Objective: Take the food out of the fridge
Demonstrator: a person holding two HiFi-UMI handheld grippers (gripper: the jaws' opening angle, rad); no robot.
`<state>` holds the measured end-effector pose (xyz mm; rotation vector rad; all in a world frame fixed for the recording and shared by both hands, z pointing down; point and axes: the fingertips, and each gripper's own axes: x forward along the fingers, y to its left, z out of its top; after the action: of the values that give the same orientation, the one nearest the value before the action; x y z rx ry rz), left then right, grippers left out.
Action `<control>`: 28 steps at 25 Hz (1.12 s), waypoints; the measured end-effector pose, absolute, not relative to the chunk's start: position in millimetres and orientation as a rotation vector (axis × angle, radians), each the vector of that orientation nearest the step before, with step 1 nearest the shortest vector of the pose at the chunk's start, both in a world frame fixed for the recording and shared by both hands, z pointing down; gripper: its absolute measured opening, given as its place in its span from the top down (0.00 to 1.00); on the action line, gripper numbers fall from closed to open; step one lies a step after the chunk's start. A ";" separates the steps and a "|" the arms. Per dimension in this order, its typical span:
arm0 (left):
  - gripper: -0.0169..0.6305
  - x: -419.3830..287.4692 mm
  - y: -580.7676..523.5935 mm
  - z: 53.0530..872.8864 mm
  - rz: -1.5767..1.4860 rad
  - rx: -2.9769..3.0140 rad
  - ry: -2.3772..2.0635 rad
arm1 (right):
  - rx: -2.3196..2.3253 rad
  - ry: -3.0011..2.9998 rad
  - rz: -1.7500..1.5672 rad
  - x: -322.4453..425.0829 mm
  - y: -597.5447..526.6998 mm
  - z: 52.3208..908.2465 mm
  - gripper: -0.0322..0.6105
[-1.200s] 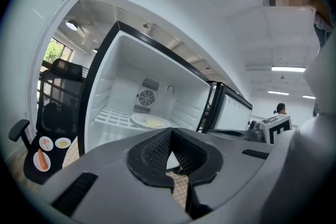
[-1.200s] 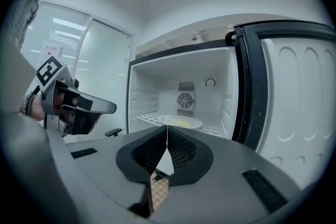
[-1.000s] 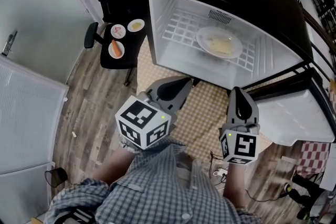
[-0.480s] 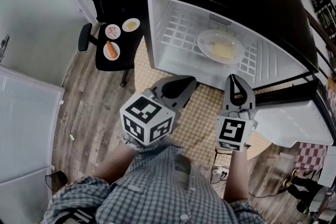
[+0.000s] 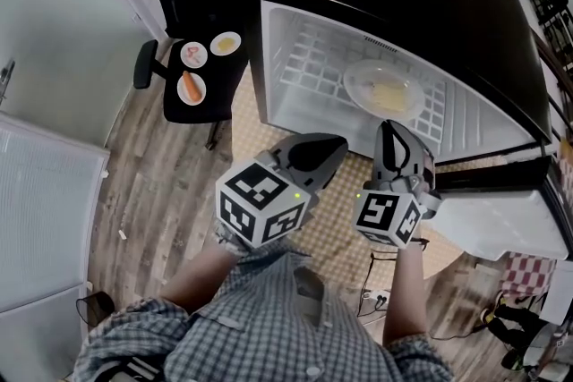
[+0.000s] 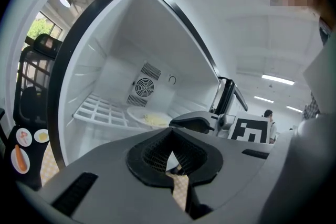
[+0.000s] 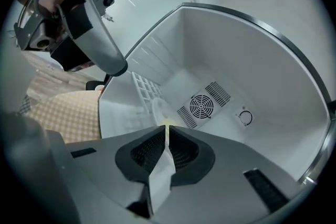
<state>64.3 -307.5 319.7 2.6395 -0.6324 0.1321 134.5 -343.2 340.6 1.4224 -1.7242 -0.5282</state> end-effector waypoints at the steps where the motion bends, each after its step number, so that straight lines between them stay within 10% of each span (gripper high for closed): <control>1: 0.96 64.7 -309.9 320.2 0.129 2.635 -0.633 | 1.410 -1.718 -0.529 133.9 -345.4 343.3 0.93; 28: 0.96 77.5 -337.7 345.3 0.103 2.447 -0.599 | 1.247 -1.479 -0.658 133.0 -364.0 364.9 0.93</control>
<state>77.5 -337.7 345.3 2.4473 -0.5989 0.1025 133.0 -364.0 364.9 1.2467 -1.4794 -0.6583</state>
